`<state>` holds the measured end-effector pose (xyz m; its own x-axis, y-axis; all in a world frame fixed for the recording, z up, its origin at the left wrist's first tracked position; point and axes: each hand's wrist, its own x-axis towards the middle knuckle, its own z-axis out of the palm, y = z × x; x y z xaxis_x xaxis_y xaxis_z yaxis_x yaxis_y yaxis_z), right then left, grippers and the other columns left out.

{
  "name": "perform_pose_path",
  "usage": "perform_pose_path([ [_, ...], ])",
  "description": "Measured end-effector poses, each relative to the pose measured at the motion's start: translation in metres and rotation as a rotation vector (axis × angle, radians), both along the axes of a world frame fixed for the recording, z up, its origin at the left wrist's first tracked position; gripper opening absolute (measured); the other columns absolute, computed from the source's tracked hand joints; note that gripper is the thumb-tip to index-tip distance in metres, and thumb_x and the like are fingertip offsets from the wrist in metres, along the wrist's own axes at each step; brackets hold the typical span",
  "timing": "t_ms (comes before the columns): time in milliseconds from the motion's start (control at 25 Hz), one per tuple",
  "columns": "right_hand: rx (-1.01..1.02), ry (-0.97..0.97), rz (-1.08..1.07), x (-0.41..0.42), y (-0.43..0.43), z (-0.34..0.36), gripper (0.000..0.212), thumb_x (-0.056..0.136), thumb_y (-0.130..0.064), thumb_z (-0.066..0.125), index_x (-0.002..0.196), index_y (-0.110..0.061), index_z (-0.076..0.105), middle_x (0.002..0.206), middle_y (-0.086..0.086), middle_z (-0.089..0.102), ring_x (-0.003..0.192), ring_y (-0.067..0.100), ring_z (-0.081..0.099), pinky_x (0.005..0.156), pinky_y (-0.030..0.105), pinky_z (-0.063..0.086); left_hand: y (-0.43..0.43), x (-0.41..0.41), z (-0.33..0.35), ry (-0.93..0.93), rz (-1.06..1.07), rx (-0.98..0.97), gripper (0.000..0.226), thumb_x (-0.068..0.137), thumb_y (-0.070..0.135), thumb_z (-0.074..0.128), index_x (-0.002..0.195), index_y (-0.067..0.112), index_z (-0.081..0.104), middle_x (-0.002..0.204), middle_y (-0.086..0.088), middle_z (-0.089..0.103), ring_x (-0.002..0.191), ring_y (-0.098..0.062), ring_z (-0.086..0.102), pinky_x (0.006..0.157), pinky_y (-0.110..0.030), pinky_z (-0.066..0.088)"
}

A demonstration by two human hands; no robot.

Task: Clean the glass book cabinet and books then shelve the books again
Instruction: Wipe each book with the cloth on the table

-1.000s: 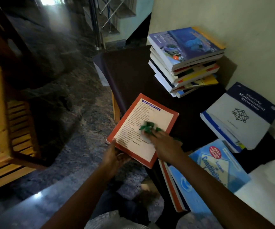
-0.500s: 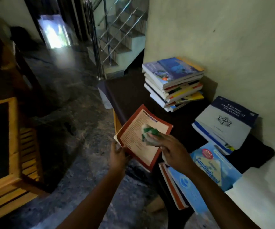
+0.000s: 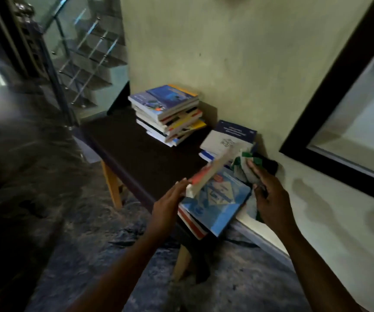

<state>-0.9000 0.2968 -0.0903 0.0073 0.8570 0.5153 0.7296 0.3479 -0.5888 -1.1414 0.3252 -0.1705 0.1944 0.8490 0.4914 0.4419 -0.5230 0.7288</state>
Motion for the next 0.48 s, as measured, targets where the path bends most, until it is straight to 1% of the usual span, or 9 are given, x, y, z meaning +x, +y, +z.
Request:
perform_pose_path([
  [40, -0.032, 0.003, -0.022, 0.006, -0.010, -0.007, 0.068, 0.085, 0.016, 0.049, 0.134, -0.027, 0.032, 0.130, -0.009, 0.042, 0.119, 0.008, 0.042, 0.089, -0.001, 0.029, 0.000, 0.006, -0.015, 0.124, -0.100, 0.008, 0.042, 0.094, 0.030, 0.039, 0.136, 0.027, 0.043, 0.139, -0.001, 0.043, 0.132, -0.008, 0.037, 0.108, -0.019, 0.028],
  [80, -0.063, 0.009, -0.030, 0.011, -0.017, -0.015, 0.069, 0.085, 0.016, 0.049, 0.134, -0.028, 0.031, 0.128, -0.008, 0.042, 0.117, 0.011, 0.044, 0.087, 0.000, 0.029, 0.000, 0.009, -0.031, 0.243, -0.187, 0.021, 0.048, 0.093, 0.041, 0.034, 0.139, 0.028, 0.040, 0.142, 0.000, 0.038, 0.137, -0.013, 0.027, 0.113, -0.027, 0.023],
  [120, -0.098, 0.021, -0.025, 0.019, -0.024, -0.025, 0.069, 0.085, 0.015, 0.050, 0.134, -0.029, 0.031, 0.127, -0.009, 0.043, 0.117, 0.012, 0.043, 0.088, 0.001, 0.029, 0.000, 0.012, -0.047, 0.336, -0.252, 0.034, 0.051, 0.092, 0.044, 0.033, 0.142, 0.034, 0.033, 0.145, -0.001, 0.035, 0.140, -0.015, 0.018, 0.115, -0.035, 0.018],
  [160, -0.133, 0.035, -0.010, 0.026, -0.029, -0.034, 0.069, 0.085, 0.015, 0.050, 0.134, -0.030, 0.032, 0.127, -0.010, 0.042, 0.117, 0.011, 0.042, 0.090, -0.001, 0.029, -0.001, 0.015, -0.057, 0.387, -0.277, 0.058, 0.052, 0.092, 0.040, 0.035, 0.143, 0.043, 0.025, 0.147, -0.001, 0.033, 0.142, -0.015, 0.011, 0.116, -0.039, 0.011],
  [200, -0.159, 0.042, 0.008, 0.032, -0.031, -0.042, 0.068, 0.086, 0.015, 0.049, 0.134, -0.030, 0.032, 0.127, -0.011, 0.042, 0.117, 0.010, 0.041, 0.091, -0.003, 0.026, 0.000, 0.019, -0.066, 0.421, -0.274, 0.085, 0.055, 0.092, 0.037, 0.037, 0.143, 0.049, 0.018, 0.148, -0.001, 0.033, 0.142, -0.015, 0.009, 0.116, -0.039, 0.006],
  [280, -0.173, 0.023, 0.047, 0.043, -0.028, -0.052, 0.068, 0.085, 0.014, 0.050, 0.136, -0.027, 0.032, 0.130, -0.013, 0.040, 0.118, 0.006, 0.039, 0.095, -0.004, 0.023, 0.005, 0.028, -0.080, 0.507, -0.275, 0.161, 0.058, 0.094, 0.032, 0.037, 0.145, 0.047, 0.015, 0.149, 0.001, 0.033, 0.142, -0.018, 0.014, 0.115, -0.039, 0.003],
  [400, -0.153, -0.020, 0.107, 0.061, -0.011, -0.059, 0.069, 0.083, 0.015, 0.050, 0.137, -0.025, 0.034, 0.136, -0.014, 0.038, 0.122, 0.000, 0.036, 0.097, -0.002, 0.022, 0.002, 0.048, -0.094, 0.738, -0.276, 0.319, 0.060, 0.091, 0.024, 0.039, 0.147, 0.035, 0.021, 0.150, 0.002, 0.034, 0.142, -0.020, 0.018, 0.114, -0.045, 0.007],
  [440, -0.164, -0.018, 0.114, 0.066, -0.003, -0.060, 0.068, 0.084, 0.014, 0.050, 0.138, -0.025, 0.036, 0.136, -0.013, 0.040, 0.124, 0.002, 0.037, 0.097, -0.002, 0.023, 0.000, 0.051, -0.096, 0.784, -0.281, 0.343, 0.060, 0.088, 0.023, 0.040, 0.146, 0.032, 0.025, 0.150, 0.002, 0.034, 0.142, -0.019, 0.019, 0.113, -0.046, 0.008],
  [480, -0.185, -0.015, 0.118, 0.073, 0.004, -0.063, 0.066, 0.085, 0.012, 0.050, 0.138, -0.025, 0.038, 0.136, -0.011, 0.041, 0.125, 0.005, 0.039, 0.097, -0.001, 0.024, -0.004, 0.054, -0.093, 0.768, -0.275, 0.320, 0.062, 0.086, 0.023, 0.041, 0.145, 0.033, 0.026, 0.149, 0.002, 0.035, 0.141, -0.018, 0.020, 0.113, -0.046, 0.009],
])
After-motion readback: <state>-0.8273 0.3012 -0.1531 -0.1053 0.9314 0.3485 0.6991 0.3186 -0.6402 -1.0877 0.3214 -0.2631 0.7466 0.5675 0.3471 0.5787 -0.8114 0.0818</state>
